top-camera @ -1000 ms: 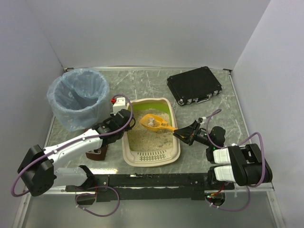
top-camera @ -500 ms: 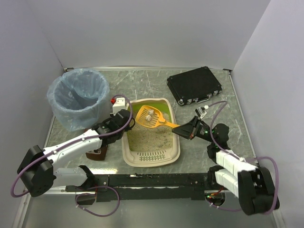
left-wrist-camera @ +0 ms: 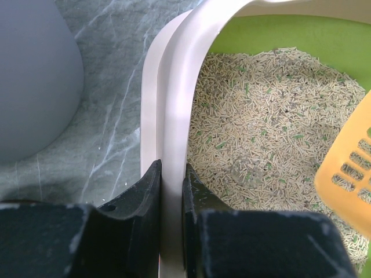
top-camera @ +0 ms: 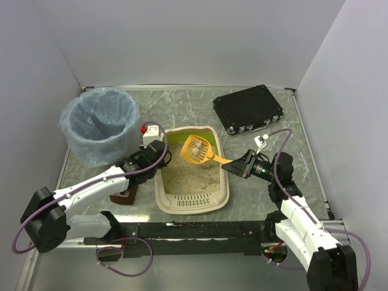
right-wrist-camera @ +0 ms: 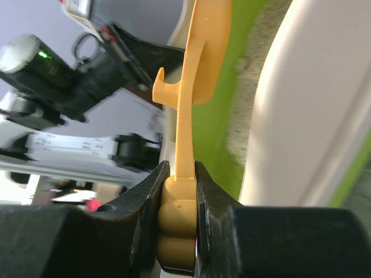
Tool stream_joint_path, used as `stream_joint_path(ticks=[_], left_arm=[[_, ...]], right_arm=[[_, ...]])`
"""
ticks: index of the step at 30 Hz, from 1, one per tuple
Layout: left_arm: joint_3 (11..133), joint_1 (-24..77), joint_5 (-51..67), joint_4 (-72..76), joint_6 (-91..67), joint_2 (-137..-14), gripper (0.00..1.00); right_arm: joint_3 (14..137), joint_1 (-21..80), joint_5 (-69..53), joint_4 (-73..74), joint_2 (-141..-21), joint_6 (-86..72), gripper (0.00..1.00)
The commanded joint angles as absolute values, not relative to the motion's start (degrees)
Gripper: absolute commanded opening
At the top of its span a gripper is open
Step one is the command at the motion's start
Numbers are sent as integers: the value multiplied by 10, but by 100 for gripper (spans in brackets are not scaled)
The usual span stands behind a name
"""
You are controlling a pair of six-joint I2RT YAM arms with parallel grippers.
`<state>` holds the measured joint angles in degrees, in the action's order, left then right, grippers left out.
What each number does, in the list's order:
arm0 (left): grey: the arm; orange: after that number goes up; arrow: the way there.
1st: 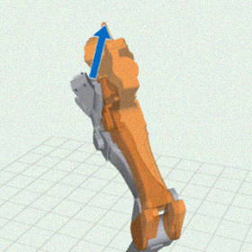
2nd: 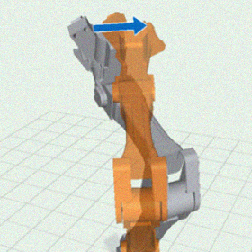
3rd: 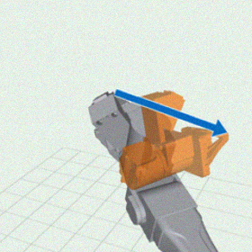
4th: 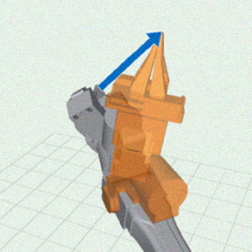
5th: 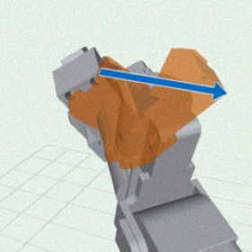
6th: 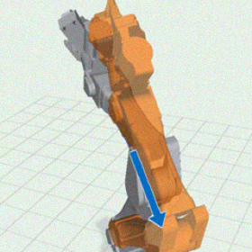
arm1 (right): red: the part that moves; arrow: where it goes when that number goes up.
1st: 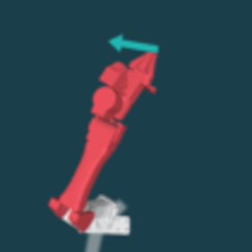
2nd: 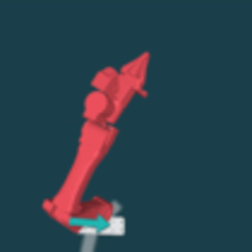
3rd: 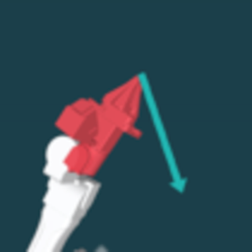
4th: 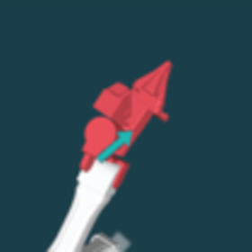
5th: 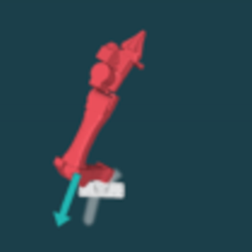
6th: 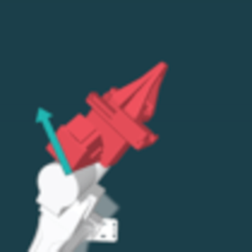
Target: Clean the litter box
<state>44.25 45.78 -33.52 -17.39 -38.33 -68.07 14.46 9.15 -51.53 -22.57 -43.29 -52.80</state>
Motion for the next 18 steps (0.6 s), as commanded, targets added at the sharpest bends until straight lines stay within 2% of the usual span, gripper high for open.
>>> stream_joint_path(ticks=[1,3,5,8,10,13,18], left_arm=[[467,458,-341,-75,-419,-638,1],[472,458,-337,-79,-419,-638,5],[472,458,-328,-81,-420,-638,11],[468,459,-320,-84,-417,-633,24],[469,459,-314,-92,-414,-629,36],[463,459,-297,-91,-401,-614,63],[461,459,-298,-106,-382,-592,87]], right_arm=[[221,100,-469,-78,-399,-390,0],[219,99,-472,-84,-405,-416,0],[207,100,-507,-155,-426,-486,0],[193,100,-530,-202,-454,-549,0],[203,99,-520,-186,-456,-554,0],[237,99,-492,-121,-454,-543,0],[286,99,-503,-83,-475,-560,0]])
